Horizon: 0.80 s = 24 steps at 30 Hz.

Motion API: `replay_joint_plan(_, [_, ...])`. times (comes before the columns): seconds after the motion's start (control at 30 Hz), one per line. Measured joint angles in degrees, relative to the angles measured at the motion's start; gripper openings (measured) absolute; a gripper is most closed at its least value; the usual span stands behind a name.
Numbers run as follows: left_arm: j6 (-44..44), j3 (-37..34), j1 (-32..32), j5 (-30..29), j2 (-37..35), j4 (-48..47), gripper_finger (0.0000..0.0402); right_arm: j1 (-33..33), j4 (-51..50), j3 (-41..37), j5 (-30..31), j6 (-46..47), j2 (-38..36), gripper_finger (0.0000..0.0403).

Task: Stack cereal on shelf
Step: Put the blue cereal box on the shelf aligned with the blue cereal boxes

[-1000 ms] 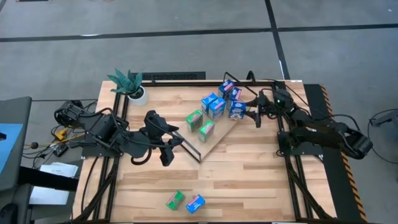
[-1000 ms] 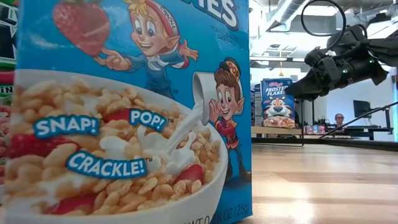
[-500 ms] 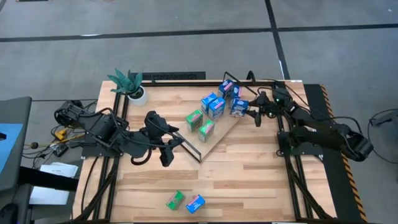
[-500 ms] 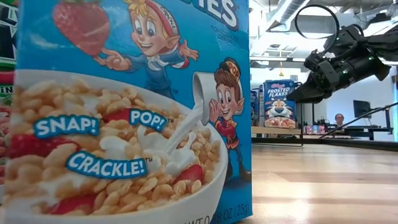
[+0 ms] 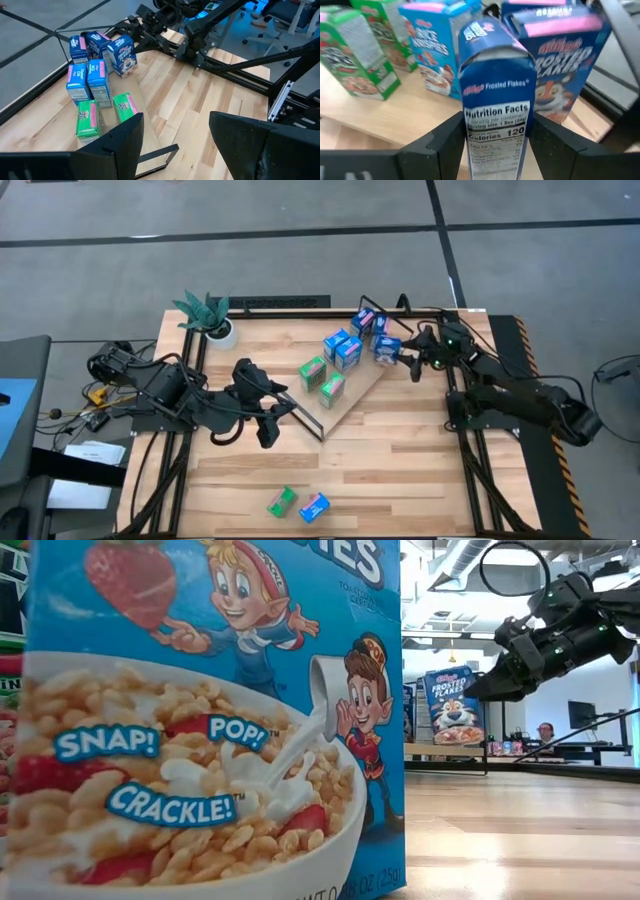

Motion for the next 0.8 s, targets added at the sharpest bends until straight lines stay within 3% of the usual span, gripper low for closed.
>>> replay_joint_plan(0.3, [-0.10,0.02,0.00,-0.03,0.00,-0.02,0.0215,3.03,-0.21,0.13,1.32,0.66,4.89,0.0235])
replay_joint_plan(0.53, [-0.29,0.02,0.00,-0.03,0.00,-0.02,0.0215,5.88,-3.14,0.09,6.09,1.04,3.88,0.0235])
replay_joint_plan(0.8, [-0.64,0.02,0.00,-0.05,0.00,-0.02,0.0215,7.33,-4.05,0.02,7.59,2.13,3.11,0.0235])
